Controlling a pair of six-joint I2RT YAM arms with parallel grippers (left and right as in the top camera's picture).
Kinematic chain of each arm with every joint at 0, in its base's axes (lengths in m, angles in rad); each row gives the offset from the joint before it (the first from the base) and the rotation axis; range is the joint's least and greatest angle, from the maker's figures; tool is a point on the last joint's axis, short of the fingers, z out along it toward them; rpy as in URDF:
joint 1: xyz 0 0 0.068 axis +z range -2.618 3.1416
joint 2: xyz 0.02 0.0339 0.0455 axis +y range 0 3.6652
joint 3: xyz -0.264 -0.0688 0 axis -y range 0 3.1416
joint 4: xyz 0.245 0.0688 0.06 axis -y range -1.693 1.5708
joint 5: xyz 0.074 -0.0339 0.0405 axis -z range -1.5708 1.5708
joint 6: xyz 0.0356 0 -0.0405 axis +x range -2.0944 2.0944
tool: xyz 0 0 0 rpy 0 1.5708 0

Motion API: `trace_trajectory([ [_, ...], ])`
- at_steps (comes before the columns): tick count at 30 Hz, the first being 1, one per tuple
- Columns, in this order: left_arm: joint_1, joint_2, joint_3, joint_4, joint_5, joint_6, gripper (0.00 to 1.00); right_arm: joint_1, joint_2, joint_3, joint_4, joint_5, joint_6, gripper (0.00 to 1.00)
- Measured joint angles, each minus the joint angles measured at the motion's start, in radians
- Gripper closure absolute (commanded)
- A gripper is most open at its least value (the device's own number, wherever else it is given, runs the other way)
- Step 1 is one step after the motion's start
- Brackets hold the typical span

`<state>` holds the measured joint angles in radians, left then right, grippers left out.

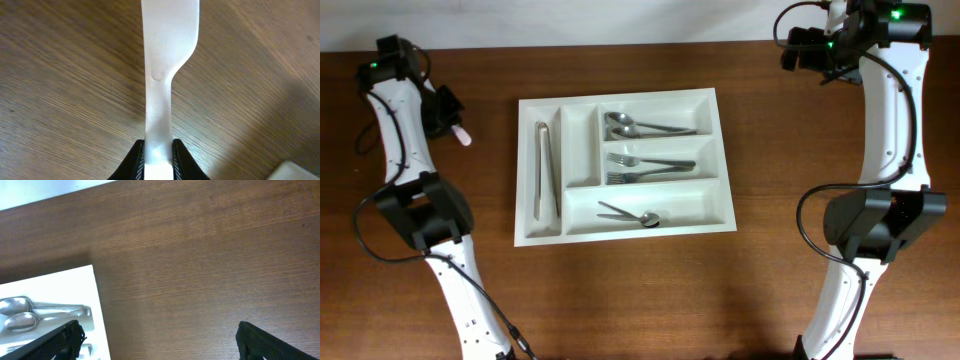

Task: Pack container
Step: 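Lift the pink knife and carry it over the tray's left side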

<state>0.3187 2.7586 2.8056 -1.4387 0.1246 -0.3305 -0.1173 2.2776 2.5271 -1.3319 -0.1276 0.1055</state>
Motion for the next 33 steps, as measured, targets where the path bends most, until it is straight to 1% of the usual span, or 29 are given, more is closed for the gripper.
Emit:
trace_trajectory([
  [8,-0.027,0.000,0.076,-0.108,0.000,0.041,0.98,0.000,0.000,0.000,0.000,0.000,0.000,0.01],
  [13,-0.051,0.000,0.184,-0.228,0.000,0.078,0.98,0.000,0.000,0.000,0.000,0.000,0.000,0.01],
  [16,-0.077,-0.001,0.233,-0.245,0.013,0.104,0.98,0.000,0.000,0.000,0.000,0.000,0.000,0.01],
  [23,-0.212,-0.018,0.239,-0.245,0.050,0.133,0.98,0.000,0.000,0.000,0.000,0.000,0.000,0.01],
  [29,-0.354,-0.031,0.239,-0.245,0.060,0.152,0.98,0.000,0.000,0.000,0.000,0.000,0.000,0.01],
  [33,-0.423,-0.034,0.239,-0.245,0.060,0.154,0.98,0.000,0.000,0.000,0.000,0.000,-0.001,0.01],
])
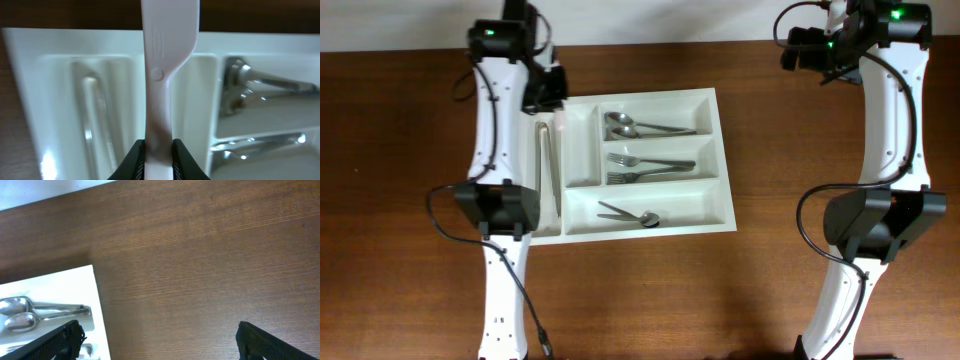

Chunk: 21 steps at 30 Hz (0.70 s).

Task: Pack container
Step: 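Lift the pink knife and carry it over the tray's left side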

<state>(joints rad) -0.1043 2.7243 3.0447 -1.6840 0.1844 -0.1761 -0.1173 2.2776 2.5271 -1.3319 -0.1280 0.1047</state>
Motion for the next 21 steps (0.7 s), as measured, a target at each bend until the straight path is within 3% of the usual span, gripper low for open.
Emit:
trace_trajectory([
  [21,-0.100,-0.086,0.000,-0.002,-0.027,-0.093,0.98,0.000,0.000,0.000,0.000,0.000,0.001,0.01],
])
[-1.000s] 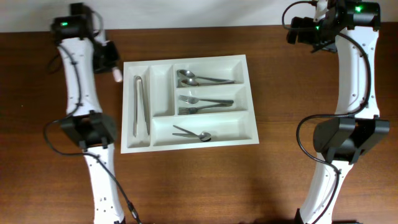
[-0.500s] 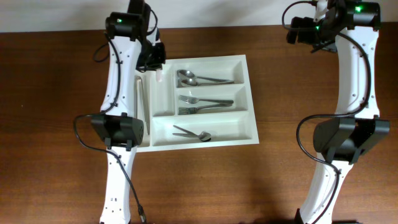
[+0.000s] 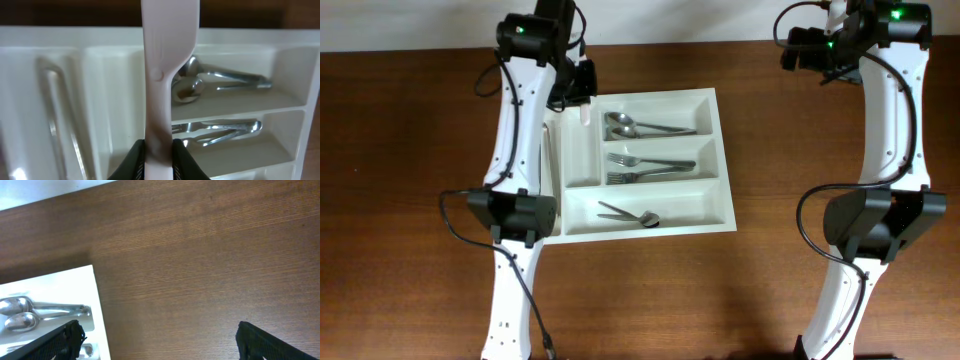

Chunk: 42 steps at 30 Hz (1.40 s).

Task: Pack container
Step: 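Lift the pink knife and carry it over the tray's left side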

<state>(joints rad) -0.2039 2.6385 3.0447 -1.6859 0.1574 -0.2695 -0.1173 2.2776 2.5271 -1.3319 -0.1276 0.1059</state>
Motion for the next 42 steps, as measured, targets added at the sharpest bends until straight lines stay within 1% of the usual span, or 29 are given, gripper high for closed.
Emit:
trace_trajectory([
  [6,0.000,-0.060,0.004,0.000,-0.063,-0.003,0.98,0.000,0.000,0.000,0.000,0.000,-0.001,0.01],
  [20,0.000,-0.062,0.003,-0.001,-0.141,-0.004,0.98,0.000,0.000,0.000,0.000,0.000,-0.001,0.01],
  [23,-0.001,-0.063,-0.005,-0.001,-0.179,-0.004,0.98,0.000,0.000,0.000,0.000,0.000,0.000,0.01],
  [27,-0.008,-0.066,-0.064,0.000,-0.246,-0.004,0.98,0.000,0.000,0.000,0.000,0.000,-0.001,0.01],
  [31,-0.022,-0.079,-0.183,0.033,-0.282,-0.009,0.98,0.000,0.000,0.000,0.000,0.000,0.000,0.01],
  [36,-0.040,-0.090,-0.315,0.067,-0.287,-0.019,0.98,0.000,0.000,0.000,0.000,0.000,0.000,0.01],
  [42,-0.050,-0.092,-0.367,0.047,-0.262,-0.059,0.98,0.000,0.000,0.000,0.000,0.000,0.000,0.01],
])
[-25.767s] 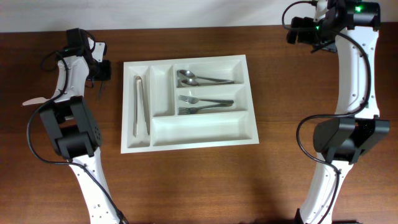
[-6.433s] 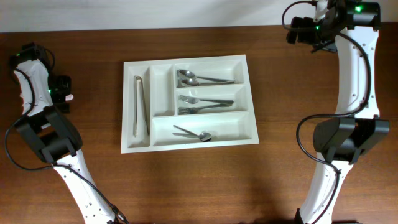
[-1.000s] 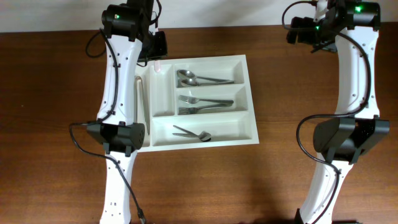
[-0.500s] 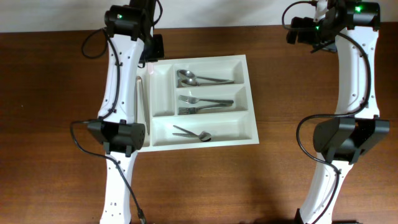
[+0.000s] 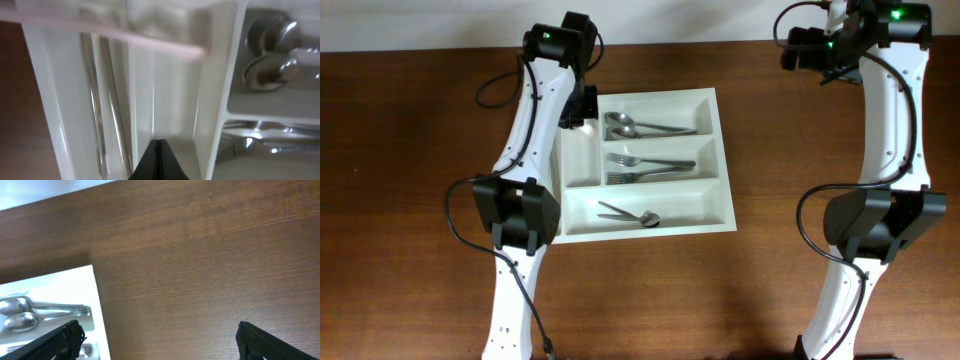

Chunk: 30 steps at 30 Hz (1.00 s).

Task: Pack container

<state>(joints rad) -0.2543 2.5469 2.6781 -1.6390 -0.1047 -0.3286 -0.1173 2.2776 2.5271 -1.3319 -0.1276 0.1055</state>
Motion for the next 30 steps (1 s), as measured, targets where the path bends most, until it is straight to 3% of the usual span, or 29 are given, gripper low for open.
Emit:
trace_trajectory([
  [16,0.000,-0.010,-0.003,-0.037,0.007,-0.051,0.98,0.000,0.000,0.000,0.000,0.000,-0.001,0.01],
  [26,0.010,-0.017,-0.136,0.111,-0.061,-0.062,0.98,0.000,0.000,0.000,0.000,0.000,-0.001,0.01],
  [30,0.034,-0.017,-0.211,0.144,-0.065,-0.064,0.88,0.000,0.000,0.000,0.000,0.000,0.000,0.01],
])
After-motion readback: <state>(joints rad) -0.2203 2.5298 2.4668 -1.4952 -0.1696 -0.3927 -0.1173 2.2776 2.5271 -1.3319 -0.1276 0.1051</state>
